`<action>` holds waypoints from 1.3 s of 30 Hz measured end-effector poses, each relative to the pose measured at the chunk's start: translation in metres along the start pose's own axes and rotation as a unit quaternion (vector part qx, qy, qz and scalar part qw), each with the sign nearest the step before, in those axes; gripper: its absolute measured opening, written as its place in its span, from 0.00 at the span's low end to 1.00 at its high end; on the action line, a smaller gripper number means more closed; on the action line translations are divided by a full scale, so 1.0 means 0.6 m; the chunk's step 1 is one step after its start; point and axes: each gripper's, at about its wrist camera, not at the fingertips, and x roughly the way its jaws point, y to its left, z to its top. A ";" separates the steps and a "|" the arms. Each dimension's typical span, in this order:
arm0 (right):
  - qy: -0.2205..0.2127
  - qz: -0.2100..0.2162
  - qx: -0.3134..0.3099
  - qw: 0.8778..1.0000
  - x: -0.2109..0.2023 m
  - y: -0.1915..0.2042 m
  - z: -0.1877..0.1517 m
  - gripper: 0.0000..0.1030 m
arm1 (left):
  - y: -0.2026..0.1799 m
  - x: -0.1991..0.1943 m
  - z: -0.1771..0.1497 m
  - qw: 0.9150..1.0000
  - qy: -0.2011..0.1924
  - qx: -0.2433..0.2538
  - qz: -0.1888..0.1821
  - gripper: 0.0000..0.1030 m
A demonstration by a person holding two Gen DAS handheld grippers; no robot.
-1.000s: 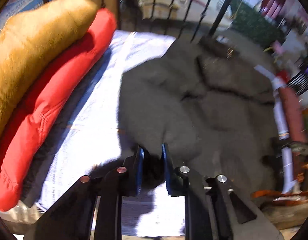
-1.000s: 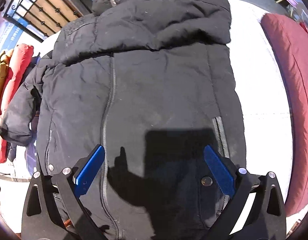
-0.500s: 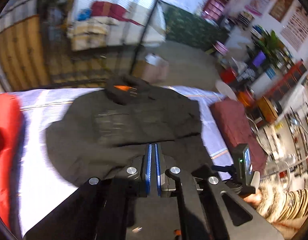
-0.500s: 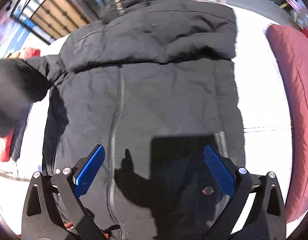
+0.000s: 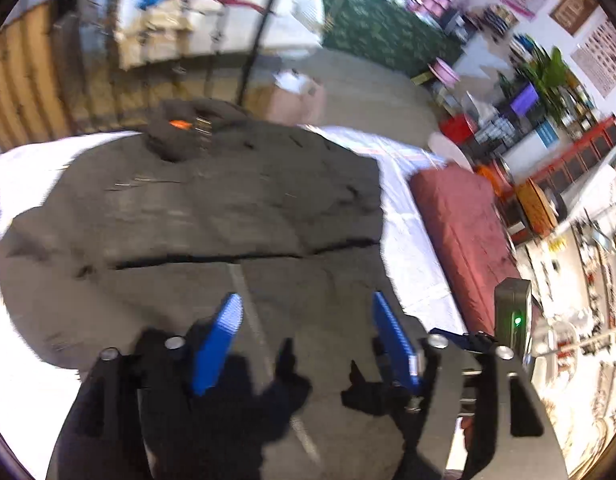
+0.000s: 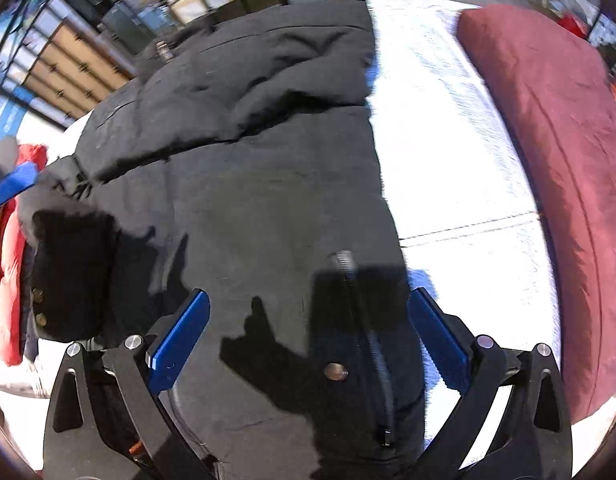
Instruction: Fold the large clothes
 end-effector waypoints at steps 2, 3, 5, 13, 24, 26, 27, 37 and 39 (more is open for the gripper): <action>-0.004 0.023 -0.031 0.999 0.000 0.031 0.004 0.95 | 0.043 -0.036 -0.021 0.998 -0.022 -0.031 0.044 0.69; -0.009 0.044 -0.060 0.997 -0.001 0.060 0.007 0.95 | 0.071 -0.056 -0.036 0.996 -0.033 -0.052 0.066 0.69; -0.014 0.072 -0.111 0.991 -0.001 0.110 0.008 0.95 | 0.127 -0.095 -0.072 0.988 -0.047 -0.099 0.108 0.71; 0.016 0.148 -0.269 0.951 0.024 0.299 -0.029 0.95 | 0.292 -0.191 -0.239 0.937 -0.038 -0.291 0.190 0.73; 0.055 0.147 -0.261 0.953 0.050 0.390 -0.070 0.85 | 0.279 -0.163 -0.263 0.937 -0.021 -0.304 0.174 0.73; 0.056 0.158 -0.292 0.942 0.053 0.389 -0.066 0.52 | 0.266 -0.155 -0.247 0.943 -0.021 -0.286 0.168 0.73; 0.052 0.151 -0.304 0.939 0.050 0.386 -0.063 0.47 | 0.261 -0.153 -0.242 0.946 -0.022 -0.278 0.167 0.73; -0.074 0.141 -0.147 0.976 -0.068 0.193 0.092 0.31 | 0.230 -0.120 -0.215 0.960 -0.007 -0.236 0.149 0.73; -0.072 0.128 -0.107 0.983 -0.059 0.150 0.123 0.32 | 0.225 -0.113 -0.215 0.962 -0.001 -0.231 0.147 0.73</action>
